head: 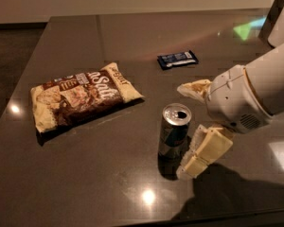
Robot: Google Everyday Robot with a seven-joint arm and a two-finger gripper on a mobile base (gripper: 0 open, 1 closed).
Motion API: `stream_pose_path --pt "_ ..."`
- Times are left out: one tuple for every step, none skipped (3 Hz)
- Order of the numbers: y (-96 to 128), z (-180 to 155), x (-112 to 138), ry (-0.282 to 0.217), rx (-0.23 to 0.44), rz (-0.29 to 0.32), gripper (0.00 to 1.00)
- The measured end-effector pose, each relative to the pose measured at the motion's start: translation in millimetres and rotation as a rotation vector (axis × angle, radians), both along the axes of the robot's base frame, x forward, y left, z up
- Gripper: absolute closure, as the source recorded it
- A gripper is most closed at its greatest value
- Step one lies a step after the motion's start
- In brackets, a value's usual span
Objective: Knock redbull can over
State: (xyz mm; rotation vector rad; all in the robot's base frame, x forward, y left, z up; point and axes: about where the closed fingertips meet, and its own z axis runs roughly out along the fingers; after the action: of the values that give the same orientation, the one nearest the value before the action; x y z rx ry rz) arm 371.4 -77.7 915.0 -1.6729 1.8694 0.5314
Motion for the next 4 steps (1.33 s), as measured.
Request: stream_pose_path --pt "7 0 7 0.003 0.040 -0.012 0.16" --pt "8 1 13 0.000 0.065 -0.029 0.40" --pt "4 5 20 -0.005 0.079 -0.040 0.63" --pt "-4 19 33 -0.021 0.054 -0.047 0.87"
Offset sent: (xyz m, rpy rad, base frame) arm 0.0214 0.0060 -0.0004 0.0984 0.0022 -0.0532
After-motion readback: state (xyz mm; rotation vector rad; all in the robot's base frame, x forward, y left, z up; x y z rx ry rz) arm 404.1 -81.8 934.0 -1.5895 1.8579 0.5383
